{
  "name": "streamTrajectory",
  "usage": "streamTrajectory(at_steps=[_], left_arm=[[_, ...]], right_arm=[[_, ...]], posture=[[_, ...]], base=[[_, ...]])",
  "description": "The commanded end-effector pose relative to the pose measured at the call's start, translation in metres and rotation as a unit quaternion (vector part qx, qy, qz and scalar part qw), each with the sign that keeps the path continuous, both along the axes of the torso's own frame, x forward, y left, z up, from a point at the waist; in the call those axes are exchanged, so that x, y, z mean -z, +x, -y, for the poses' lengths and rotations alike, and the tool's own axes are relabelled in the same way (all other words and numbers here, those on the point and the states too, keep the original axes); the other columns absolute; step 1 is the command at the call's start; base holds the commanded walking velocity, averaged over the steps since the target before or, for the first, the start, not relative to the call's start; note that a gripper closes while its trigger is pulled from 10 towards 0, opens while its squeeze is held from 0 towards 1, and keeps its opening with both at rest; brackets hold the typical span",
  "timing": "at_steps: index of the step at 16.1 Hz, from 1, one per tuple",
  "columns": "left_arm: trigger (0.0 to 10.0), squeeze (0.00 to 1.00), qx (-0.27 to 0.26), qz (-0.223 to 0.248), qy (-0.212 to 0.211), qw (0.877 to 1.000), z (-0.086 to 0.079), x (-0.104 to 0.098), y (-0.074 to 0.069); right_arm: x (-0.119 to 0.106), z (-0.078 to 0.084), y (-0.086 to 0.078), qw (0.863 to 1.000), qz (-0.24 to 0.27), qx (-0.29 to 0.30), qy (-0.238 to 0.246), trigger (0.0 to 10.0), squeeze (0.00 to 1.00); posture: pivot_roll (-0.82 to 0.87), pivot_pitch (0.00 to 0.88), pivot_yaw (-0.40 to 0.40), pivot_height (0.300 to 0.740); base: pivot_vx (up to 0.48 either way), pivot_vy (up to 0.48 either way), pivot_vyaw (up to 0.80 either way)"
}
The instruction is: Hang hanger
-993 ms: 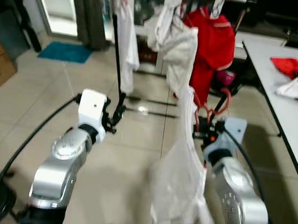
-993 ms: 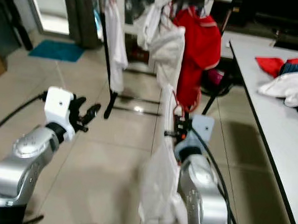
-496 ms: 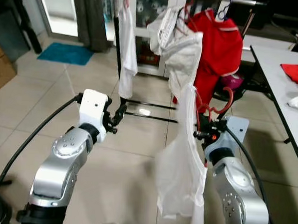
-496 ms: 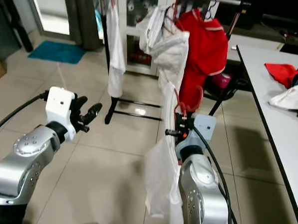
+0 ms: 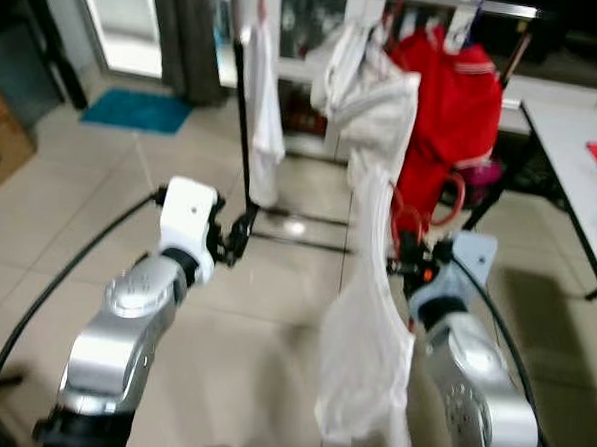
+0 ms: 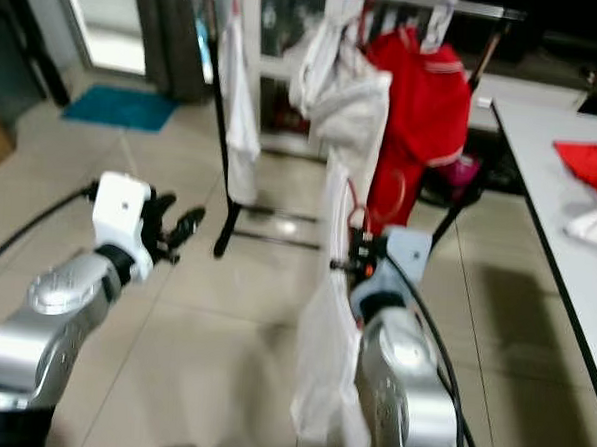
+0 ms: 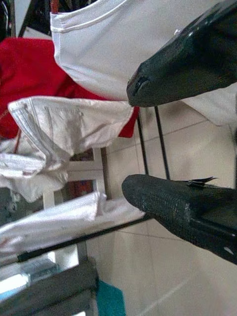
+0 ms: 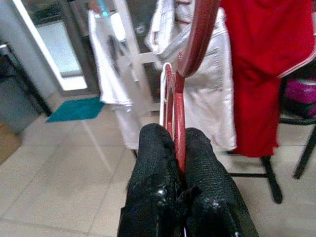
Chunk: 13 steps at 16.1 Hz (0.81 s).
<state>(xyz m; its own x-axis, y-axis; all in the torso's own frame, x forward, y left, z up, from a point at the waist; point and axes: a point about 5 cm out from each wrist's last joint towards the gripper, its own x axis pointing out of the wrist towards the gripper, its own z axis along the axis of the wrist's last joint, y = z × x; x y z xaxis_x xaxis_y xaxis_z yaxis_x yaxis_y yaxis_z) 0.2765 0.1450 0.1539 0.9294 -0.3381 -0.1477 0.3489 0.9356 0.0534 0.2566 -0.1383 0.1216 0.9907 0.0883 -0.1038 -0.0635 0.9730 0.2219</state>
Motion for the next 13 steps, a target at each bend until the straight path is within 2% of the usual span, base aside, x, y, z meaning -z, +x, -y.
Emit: streamTrajectory(at_steps=[1,13], left_arm=[[10.0,0.0,0.015,0.002,-0.004,1.0,0.0089,-0.0018,0.0],[10.0,0.0,0.019,0.0,-0.004,1.0,0.0103,-0.0017,0.0005]], right_arm=[[-0.0067,0.0081,0.001,1.0,0.019,0.014,-0.007,10.0,0.0],[-0.0075,0.0081,0.0019,0.999,0.022,0.016,-0.016,10.0,0.0]], posture=[[0.02,0.067,-0.015,0.74],[0.02,0.066,-0.013,0.74]], base=[[0.349,0.0,0.0],[0.353,0.0,0.0]])
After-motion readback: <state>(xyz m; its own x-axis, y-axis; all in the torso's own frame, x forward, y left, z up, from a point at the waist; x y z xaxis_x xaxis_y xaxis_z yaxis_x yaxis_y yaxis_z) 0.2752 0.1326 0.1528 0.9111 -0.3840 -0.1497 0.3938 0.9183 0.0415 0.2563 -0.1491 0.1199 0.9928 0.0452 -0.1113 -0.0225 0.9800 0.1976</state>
